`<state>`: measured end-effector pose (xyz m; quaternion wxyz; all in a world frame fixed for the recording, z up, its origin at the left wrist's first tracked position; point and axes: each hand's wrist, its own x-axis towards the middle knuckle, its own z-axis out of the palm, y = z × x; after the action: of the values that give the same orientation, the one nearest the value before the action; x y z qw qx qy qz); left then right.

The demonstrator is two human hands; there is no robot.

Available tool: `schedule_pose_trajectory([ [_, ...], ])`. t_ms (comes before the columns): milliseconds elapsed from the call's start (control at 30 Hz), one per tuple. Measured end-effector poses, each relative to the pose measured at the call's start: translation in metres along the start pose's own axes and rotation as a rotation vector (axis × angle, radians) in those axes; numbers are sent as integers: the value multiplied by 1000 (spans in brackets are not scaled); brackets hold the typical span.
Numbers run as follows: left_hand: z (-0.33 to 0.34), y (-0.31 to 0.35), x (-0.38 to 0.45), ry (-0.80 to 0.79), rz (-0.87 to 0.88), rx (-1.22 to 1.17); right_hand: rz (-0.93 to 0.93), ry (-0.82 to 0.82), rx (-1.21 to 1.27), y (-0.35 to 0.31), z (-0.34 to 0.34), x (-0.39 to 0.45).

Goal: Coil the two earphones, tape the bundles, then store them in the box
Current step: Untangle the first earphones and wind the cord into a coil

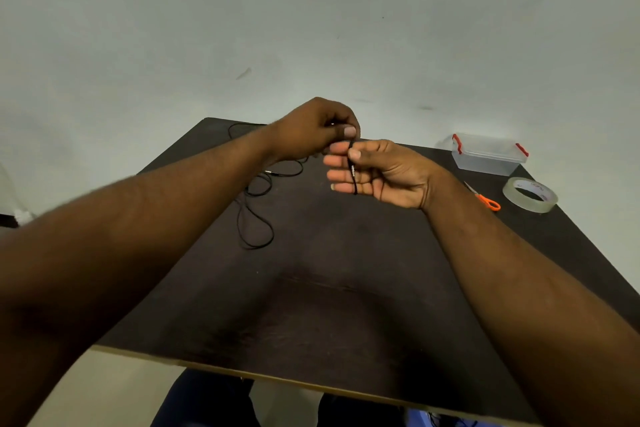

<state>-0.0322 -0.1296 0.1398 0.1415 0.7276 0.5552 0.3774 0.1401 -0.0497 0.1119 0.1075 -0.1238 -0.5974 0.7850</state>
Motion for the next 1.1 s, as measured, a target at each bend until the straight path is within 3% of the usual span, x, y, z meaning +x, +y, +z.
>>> schedule_pose_trajectory([
  [133, 18, -7, -11, 44, -110, -329, -253, -44, 178, 0, 14, 3],
  [233, 30, -19, -13, 56, -214, -565, -447, 33, 315, 1, 22, 12],
  [367, 38, -33, -20, 23, -251, -495, -616, 221, 415, -2, 16, 20],
  [467, 39, -38, -25, 8, -271, -341, -660, 407, 212, 2, 4, 24],
  [567, 33, -39, -26, -25, -291, -160, -580, 534, -381, 11, -9, 20],
  [633, 27, -39, -25, -56, -259, -4, -463, 482, -739, 20, -19, 16],
  [700, 20, -36, -24, -102, -217, 117, -373, 420, -890, 29, -26, 12],
  [933, 1, -31, -15, -184, -153, 256, -164, 345, -928, 42, -29, 8],
  [1100, -7, -25, -6, -174, -91, 281, -86, 308, -760, 44, -18, 11],
])
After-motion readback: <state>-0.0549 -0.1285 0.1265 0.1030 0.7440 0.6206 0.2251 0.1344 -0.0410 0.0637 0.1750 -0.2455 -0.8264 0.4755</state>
